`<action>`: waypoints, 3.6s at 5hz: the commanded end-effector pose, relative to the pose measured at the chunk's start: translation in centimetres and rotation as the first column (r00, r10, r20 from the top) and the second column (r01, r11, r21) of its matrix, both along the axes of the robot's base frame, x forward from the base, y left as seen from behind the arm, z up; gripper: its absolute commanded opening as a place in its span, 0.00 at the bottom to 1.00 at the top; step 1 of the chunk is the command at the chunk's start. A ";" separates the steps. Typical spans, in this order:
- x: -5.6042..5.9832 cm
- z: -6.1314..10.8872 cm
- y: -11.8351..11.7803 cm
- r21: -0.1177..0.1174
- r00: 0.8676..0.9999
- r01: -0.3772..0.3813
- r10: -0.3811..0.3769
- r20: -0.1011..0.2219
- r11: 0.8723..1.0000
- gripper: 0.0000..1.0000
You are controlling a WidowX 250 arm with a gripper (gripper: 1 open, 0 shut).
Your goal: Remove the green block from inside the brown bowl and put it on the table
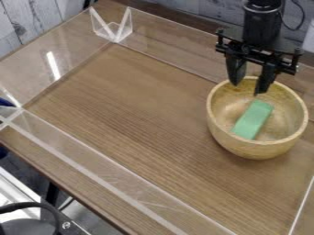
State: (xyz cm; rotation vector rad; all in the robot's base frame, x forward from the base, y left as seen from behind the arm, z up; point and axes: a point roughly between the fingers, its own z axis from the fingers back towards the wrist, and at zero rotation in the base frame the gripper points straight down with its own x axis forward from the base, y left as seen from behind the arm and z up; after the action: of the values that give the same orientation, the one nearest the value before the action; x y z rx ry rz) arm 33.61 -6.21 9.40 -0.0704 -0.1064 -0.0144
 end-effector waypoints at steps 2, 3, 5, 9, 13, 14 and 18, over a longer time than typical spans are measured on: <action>1.5 0.9 -0.9 0.016 0.997 0.050 -0.051 0.066 0.999 1.00; 1.7 -0.5 -1.2 0.009 0.996 0.080 -0.081 0.041 0.997 1.00; 1.8 -3.5 -1.3 -0.008 0.992 0.121 -0.121 0.018 0.993 1.00; 1.2 -3.3 -0.8 0.002 0.992 0.122 -0.122 0.041 0.993 0.00; 1.8 -3.2 -0.9 -0.007 0.992 0.123 -0.123 0.032 0.992 0.00; 1.4 -2.8 -0.3 0.000 0.990 0.129 -0.129 0.064 0.992 0.00; -0.2 -1.5 0.7 -0.009 0.990 0.078 -0.077 0.115 0.997 0.00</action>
State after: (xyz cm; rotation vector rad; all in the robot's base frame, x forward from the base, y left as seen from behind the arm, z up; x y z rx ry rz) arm 32.69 -5.59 5.60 -0.0851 -0.1424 -0.0932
